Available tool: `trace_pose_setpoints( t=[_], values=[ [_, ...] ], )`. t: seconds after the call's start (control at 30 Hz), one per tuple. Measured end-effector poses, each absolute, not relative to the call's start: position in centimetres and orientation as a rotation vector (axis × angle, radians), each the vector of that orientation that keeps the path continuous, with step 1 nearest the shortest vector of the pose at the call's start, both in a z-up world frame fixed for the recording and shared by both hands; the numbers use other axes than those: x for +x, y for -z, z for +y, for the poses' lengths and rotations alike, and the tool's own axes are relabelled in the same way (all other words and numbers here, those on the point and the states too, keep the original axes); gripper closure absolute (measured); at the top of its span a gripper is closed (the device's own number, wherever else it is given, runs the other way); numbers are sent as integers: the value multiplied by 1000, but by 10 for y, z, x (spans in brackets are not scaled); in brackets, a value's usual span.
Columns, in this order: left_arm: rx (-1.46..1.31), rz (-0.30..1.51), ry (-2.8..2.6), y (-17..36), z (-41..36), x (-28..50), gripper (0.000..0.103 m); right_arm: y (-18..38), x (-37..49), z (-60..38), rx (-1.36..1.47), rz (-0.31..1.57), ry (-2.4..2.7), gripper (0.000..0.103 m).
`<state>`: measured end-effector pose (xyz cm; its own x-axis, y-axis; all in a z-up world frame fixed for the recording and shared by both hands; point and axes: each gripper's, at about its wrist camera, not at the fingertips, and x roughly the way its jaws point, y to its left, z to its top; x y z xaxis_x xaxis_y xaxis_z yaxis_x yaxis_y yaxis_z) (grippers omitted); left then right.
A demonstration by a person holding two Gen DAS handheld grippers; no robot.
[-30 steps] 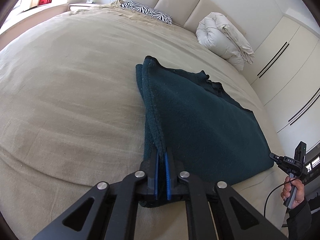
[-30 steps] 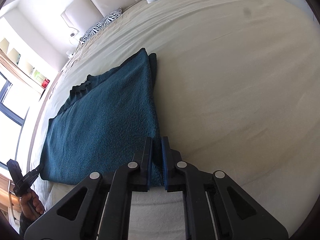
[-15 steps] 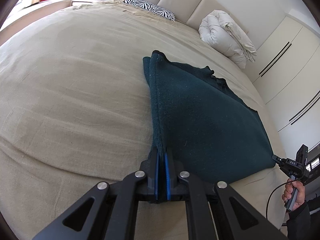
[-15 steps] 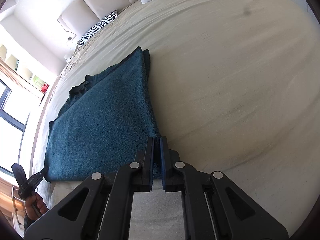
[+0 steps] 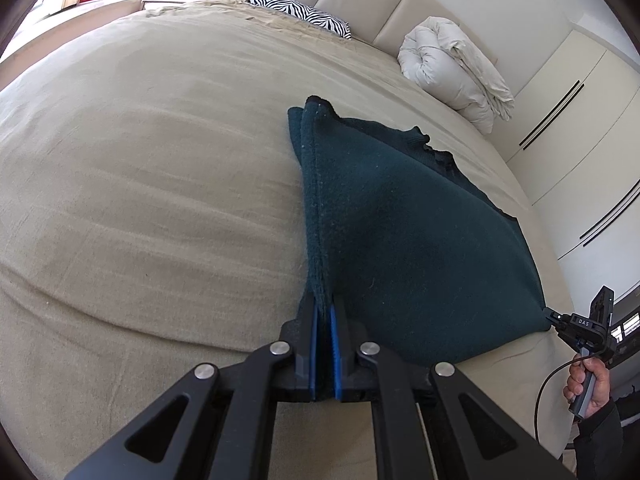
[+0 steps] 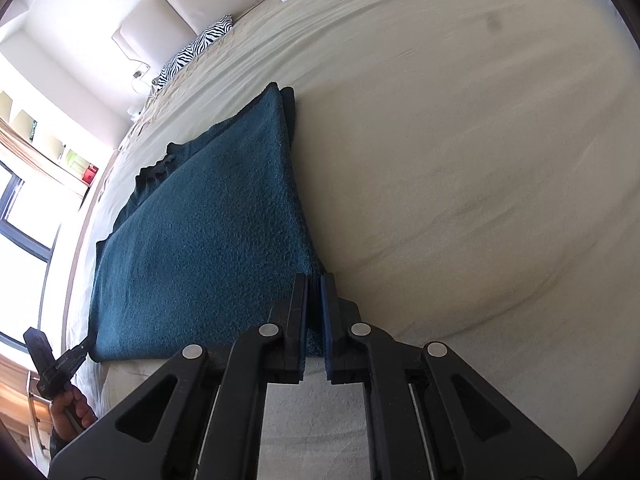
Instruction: Fold small clothes
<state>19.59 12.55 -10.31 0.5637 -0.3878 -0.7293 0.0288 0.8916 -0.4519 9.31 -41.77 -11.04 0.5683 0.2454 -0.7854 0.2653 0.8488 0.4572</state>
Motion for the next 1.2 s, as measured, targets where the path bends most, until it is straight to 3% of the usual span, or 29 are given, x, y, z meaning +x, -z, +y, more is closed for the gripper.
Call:
trace_pose_setpoints(
  t=[0.07, 0.13, 0.17, 0.23, 0.27, 0.5, 0.77, 0.93, 1.0, 1.03, 1.1, 1.2],
  values=[
    [-456, 946, 264, 104, 130, 195, 93, 112, 93, -423, 639, 976, 11, 95],
    [-479, 958, 239, 102, 136, 191, 79, 112, 90, -428, 687, 979, 32, 77],
    [-486, 956, 225, 98, 139, 188, 70, 110, 87, -431, 712, 964, 37, 73],
    [-465, 932, 173, 83, 144, 180, 67, 100, 77, -437, 727, 911, 82, 39],
    [-464, 910, 159, 74, 147, 178, 66, 92, 71, -441, 728, 869, 114, 36],
    [-325, 800, 224, 18, 101, 234, 43, 50, 120, -394, 737, 797, -100, 36],
    [-242, 848, 272, 41, 25, 339, 43, 77, 253, -268, 819, 907, -410, 38],
    [-236, 926, 205, 86, 29, 369, 44, 114, 296, -231, 896, 965, -451, 38],
    [-284, 911, 232, 99, 41, 368, 54, 131, 303, -243, 936, 963, -416, 47],
    [-312, 895, 254, 100, 47, 366, 54, 137, 305, -253, 972, 949, -413, 58],
    [-351, 887, 283, 102, 54, 365, 54, 147, 306, -279, 1047, 912, -412, 66],
    [-342, 881, 287, 103, 53, 365, 55, 154, 301, -326, 1120, 830, -344, 72]
  ],
)
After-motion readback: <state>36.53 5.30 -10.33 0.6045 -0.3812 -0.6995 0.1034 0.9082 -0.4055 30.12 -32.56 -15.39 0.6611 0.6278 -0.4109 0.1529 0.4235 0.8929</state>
